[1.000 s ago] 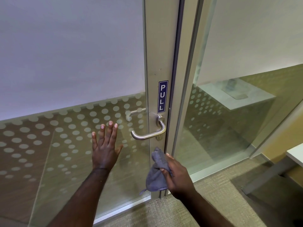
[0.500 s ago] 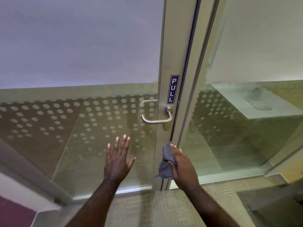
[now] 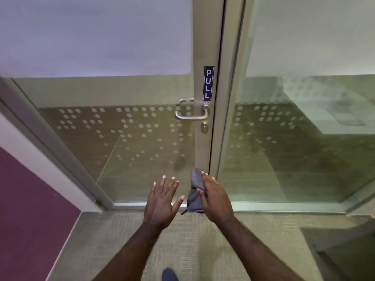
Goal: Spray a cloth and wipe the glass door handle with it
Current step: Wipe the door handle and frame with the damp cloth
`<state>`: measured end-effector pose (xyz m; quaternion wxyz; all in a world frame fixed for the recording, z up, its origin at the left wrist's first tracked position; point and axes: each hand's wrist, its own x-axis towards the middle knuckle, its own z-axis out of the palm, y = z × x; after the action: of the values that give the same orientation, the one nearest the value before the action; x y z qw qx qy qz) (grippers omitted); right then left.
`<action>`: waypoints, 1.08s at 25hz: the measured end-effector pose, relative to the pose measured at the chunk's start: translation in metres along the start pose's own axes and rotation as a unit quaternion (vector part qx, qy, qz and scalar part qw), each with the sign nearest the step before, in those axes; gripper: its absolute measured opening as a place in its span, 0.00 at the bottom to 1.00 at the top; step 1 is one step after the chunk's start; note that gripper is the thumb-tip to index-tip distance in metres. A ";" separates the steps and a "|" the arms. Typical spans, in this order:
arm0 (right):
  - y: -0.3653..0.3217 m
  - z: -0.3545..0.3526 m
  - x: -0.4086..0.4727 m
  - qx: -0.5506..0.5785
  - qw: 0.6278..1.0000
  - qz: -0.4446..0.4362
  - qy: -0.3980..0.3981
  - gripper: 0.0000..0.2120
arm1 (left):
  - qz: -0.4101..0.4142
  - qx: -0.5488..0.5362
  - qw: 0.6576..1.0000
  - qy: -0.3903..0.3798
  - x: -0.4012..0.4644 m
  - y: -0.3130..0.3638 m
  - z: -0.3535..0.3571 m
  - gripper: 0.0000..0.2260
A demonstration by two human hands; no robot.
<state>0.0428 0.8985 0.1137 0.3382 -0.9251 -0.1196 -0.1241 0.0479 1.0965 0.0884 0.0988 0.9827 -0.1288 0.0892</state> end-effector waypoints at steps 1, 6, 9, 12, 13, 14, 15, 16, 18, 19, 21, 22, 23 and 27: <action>-0.001 -0.002 -0.007 -0.002 1.000 -0.001 -0.008 0.24 | -0.004 -0.021 1.000 -0.001 -0.004 0.007 -0.003 0.31; -0.010 -0.003 -0.039 -0.069 0.996 -0.015 -0.056 0.26 | -0.060 -0.154 0.986 0.002 -0.013 0.046 -0.019 0.33; -0.019 -0.001 -0.044 -0.085 0.993 0.018 -0.074 0.26 | -0.109 -0.216 0.970 -0.021 -0.011 0.062 -0.028 0.33; -0.030 0.002 -0.044 -0.064 0.995 0.054 -0.061 0.27 | -0.185 -0.339 0.921 -0.047 -0.010 0.066 -0.032 0.34; -0.034 0.003 -0.045 -0.062 0.994 0.068 -0.063 0.27 | -0.200 -0.374 0.904 -0.058 -0.009 0.065 -0.032 0.34; -0.037 0.005 -0.045 -0.059 0.992 0.086 -0.072 0.28 | -0.211 -0.398 0.890 -0.066 -0.010 0.064 -0.031 0.33; -0.039 0.007 -0.045 -0.056 0.989 0.104 -0.086 0.28 | -0.221 -0.413 0.881 -0.069 -0.010 0.061 -0.029 0.32; -0.039 0.010 -0.045 -0.055 0.987 0.113 -0.100 0.29 | -0.229 -0.423 0.874 -0.067 -0.011 0.058 -0.028 0.30; -0.039 0.015 -0.046 -0.067 0.985 0.102 -0.122 0.29 | -0.241 -0.444 0.861 -0.063 -0.012 0.052 -0.026 0.26; -0.039 0.016 -0.046 -0.076 0.985 0.086 -0.130 0.29 | -0.246 -0.457 0.852 -0.064 -0.013 0.050 -0.025 0.25; -0.035 0.018 -0.047 -0.052 0.988 0.077 -0.125 0.32 | -0.258 -0.474 0.840 -0.062 -0.014 0.044 -0.023 0.24; -0.031 0.018 -0.047 -0.003 0.989 0.102 -0.111 0.35 | -0.263 -0.482 0.833 -0.059 -0.014 0.041 -0.022 0.23; -0.027 0.017 -0.046 0.074 0.982 0.153 -0.087 0.39 | -0.270 -0.495 0.824 -0.057 -0.014 0.039 -0.021 0.23; -0.010 0.017 -0.028 0.336 0.875 0.340 -0.069 0.31 | -0.291 -0.563 0.770 -0.067 -0.016 0.028 -0.025 0.22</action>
<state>0.0158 0.9128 0.0985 0.6411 -0.7455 0.1453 0.1102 0.0216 1.0795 0.1136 0.6469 0.7450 0.1301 -0.0980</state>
